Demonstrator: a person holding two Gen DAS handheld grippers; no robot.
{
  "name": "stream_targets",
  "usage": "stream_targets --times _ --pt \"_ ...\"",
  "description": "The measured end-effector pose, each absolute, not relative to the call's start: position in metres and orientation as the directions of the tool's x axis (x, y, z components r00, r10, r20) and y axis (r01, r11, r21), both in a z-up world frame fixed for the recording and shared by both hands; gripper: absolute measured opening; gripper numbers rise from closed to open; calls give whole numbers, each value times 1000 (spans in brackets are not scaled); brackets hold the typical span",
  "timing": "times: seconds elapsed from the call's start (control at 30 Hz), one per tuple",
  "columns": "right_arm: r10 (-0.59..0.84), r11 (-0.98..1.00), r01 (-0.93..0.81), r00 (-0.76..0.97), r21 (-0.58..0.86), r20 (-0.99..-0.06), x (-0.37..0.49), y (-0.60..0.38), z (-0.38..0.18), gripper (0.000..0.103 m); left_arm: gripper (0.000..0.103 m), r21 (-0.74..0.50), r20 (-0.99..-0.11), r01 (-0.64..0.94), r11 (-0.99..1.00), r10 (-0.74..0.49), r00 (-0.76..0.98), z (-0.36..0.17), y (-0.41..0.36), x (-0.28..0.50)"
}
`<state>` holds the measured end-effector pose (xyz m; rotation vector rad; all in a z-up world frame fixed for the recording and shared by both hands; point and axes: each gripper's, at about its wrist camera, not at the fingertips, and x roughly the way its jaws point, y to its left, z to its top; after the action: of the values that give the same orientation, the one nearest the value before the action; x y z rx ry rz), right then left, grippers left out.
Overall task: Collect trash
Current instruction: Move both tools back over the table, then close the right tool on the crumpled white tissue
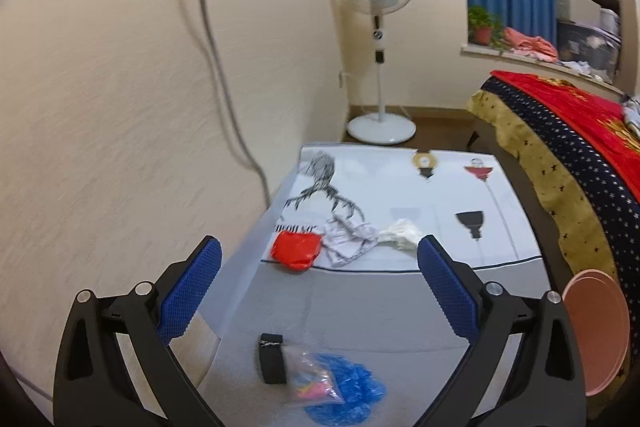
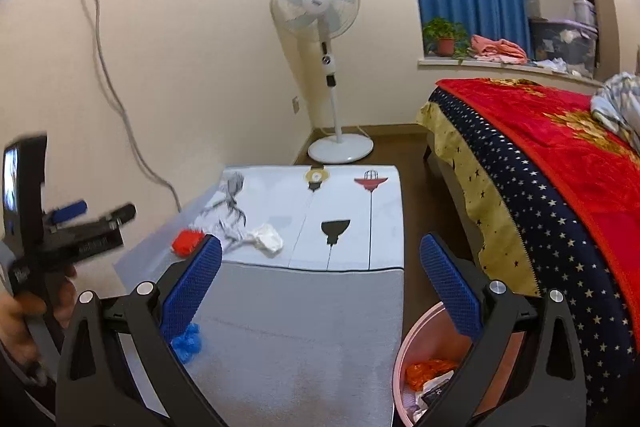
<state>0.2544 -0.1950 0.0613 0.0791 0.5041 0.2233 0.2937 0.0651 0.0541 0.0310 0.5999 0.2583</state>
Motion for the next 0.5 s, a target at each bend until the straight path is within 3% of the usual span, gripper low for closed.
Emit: stream_targets --times 0.13,0.3,0.5 --pt "197 978 -202 842 44 -502 262 -175 39 98 95 125 -563 -275 953 296 771 50 84 302" --pt "219 973 -220 777 72 -590 294 -152 7 98 95 72 -566 -340 938 319 760 54 115 302" --pt "218 975 -199 798 97 -562 350 -116 -24 98 95 64 -570 -396 916 359 739 52 133 305"
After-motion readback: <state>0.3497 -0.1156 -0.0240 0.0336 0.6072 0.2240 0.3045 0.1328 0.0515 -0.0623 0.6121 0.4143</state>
